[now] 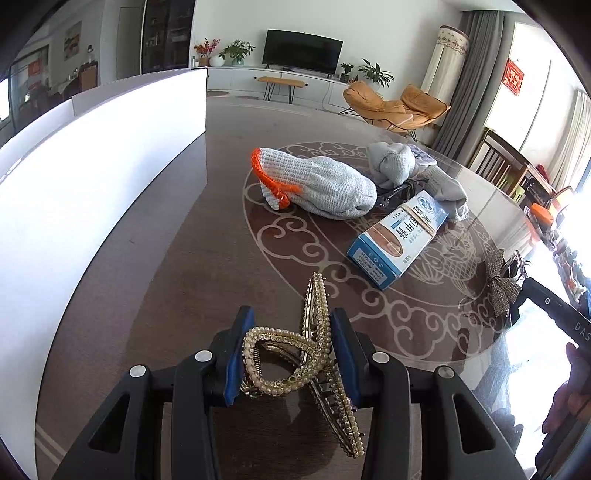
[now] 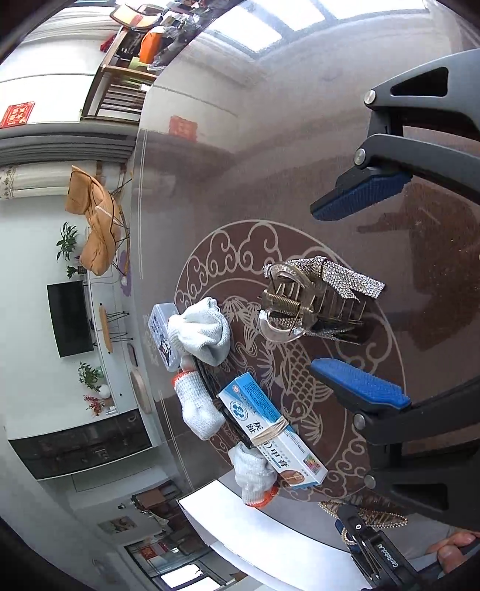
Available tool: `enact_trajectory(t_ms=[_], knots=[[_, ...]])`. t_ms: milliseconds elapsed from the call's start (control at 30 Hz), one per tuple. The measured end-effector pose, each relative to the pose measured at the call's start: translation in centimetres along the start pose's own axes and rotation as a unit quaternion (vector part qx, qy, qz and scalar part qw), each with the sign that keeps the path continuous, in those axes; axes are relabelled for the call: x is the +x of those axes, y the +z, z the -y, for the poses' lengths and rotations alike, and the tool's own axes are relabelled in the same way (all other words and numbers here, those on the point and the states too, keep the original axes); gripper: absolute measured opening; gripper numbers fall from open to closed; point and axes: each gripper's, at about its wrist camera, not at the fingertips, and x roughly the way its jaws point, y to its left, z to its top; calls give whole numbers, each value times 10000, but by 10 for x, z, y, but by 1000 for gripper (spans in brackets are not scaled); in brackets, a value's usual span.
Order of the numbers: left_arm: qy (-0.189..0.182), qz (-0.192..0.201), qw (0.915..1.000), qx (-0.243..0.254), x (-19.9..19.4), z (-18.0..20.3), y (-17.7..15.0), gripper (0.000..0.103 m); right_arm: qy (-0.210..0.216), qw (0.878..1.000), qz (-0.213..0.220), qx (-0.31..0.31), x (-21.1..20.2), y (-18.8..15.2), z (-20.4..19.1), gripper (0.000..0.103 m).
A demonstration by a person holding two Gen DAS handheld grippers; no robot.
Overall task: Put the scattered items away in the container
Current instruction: 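Grasp the clear rhinestone claw clip with the right tool while the left tool holds the pearl clip, then carry the pearl clip and claw clip over the white box with both tools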
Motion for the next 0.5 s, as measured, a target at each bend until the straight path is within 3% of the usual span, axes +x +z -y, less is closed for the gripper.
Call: enact_trajectory(t_ms=[100, 300, 333, 367, 500], knots=[[27, -4, 10000, 19, 1, 1, 0, 42, 117, 9999, -69, 49, 9, -2, -4, 78], [246, -54, 9994, 237, 4, 9, 0, 42, -195, 9988, -159, -428, 40, 9, -32, 77], [278, -63, 9992, 273, 4, 10, 1, 42, -112, 9990, -160, -400, 42, 8, -30, 68], [280, -71, 9992, 289, 4, 9, 1, 42, -131, 9990, -131, -395, 40, 8, -27, 50], [-52, -118, 9999, 79, -2, 2, -2, 42, 190, 9996, -45, -206, 18, 2, -10, 50]])
